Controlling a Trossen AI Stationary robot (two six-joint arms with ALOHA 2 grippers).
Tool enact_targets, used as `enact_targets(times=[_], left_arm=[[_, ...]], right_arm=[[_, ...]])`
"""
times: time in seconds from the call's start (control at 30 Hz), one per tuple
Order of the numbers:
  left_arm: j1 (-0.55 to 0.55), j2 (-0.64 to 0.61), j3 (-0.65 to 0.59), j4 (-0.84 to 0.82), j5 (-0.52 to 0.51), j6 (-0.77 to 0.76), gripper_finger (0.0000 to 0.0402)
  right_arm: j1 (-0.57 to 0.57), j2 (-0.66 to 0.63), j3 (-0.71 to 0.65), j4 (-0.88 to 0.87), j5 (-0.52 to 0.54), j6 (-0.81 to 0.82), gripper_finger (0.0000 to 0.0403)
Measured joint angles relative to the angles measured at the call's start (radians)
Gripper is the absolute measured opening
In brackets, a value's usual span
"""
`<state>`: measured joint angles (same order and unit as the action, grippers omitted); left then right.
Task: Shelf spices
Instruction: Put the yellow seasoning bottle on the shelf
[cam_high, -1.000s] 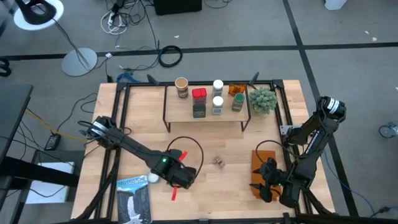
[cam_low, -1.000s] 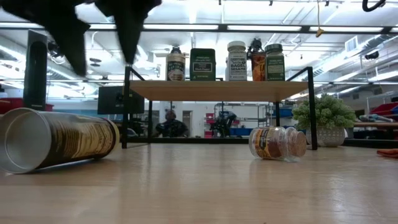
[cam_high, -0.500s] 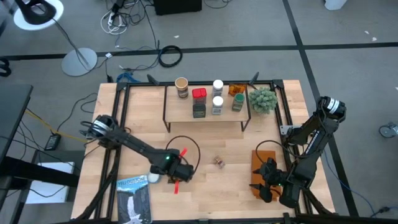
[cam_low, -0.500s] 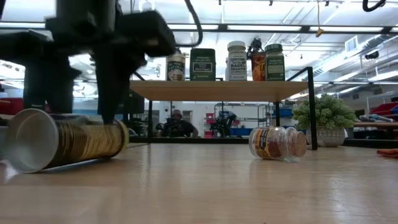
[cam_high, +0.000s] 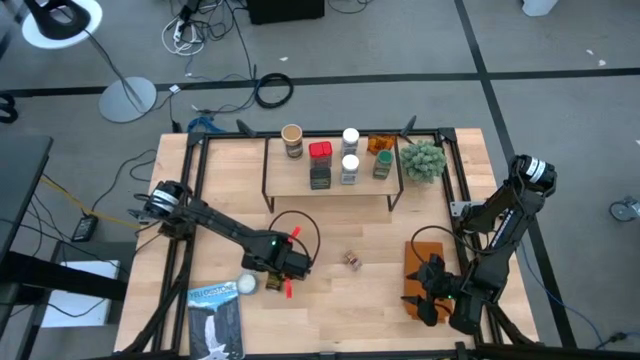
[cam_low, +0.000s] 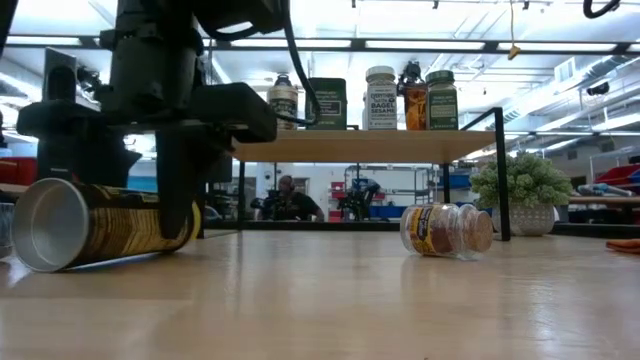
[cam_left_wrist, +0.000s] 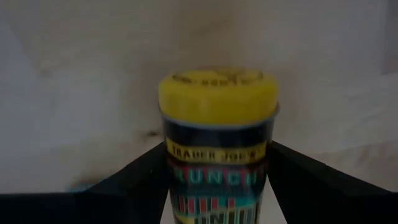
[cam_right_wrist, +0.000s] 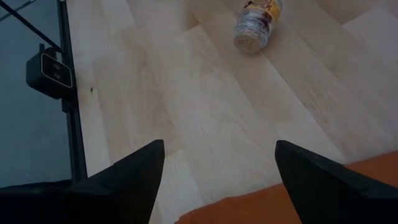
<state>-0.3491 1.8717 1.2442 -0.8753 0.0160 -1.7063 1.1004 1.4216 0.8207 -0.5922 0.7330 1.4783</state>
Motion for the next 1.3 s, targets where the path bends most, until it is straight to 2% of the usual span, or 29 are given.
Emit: enact_targets(times=[0.17,0.3,0.37,0.47,0.57,0.73,0.93,1.0,1.07,1.3], left_arm=[[0.005,0.000,0.001,0.005,-0.087,0.040,0.0243],[-0.005,-0.008,0.028,-0.007,-0.209,0.047,0.0204],[-0.009,-0.008,0.046,-0.005,-0.226,0.047,0.0189],[-0.011,-0.008,0.061,-0.014,-0.216,0.055,0.0189],[-0.025,-0.011,0.087,-0.037,-0.287,0.056,0.0189],[-0.065,-0.013,0.195,-0.168,-0.603,0.045,0.0189],[-0.139,-0.014,0.305,-0.265,-1.134,0.042,0.0189],[-0.147,-0.016,0.314,-0.285,-1.274,0.041,0.0189],[-0.132,-0.016,0.315,-0.327,-1.349,0.042,0.0189],[-0.009,-0.016,0.315,-0.505,-1.475,0.046,0.0189]], right_arm=[[0.000,0.000,0.000,0.000,0.000,-0.004,0.0305],[0.000,0.000,0.000,0.001,0.000,-0.004,0.0305],[0.000,0.000,0.000,0.002,0.000,-0.004,0.0305],[0.000,0.000,0.000,0.005,0.001,-0.004,0.0305],[0.000,0.000,0.000,0.008,0.002,-0.004,0.0305],[0.000,0.000,0.000,0.027,0.002,-0.006,0.0305],[0.000,0.000,0.000,0.031,0.007,-0.015,0.0305],[0.000,0.000,0.000,0.031,0.013,-0.029,0.0305],[0.000,0.000,0.000,0.031,0.026,-0.042,0.0305],[-0.001,0.000,0.000,0.030,0.063,-0.068,0.0305]])
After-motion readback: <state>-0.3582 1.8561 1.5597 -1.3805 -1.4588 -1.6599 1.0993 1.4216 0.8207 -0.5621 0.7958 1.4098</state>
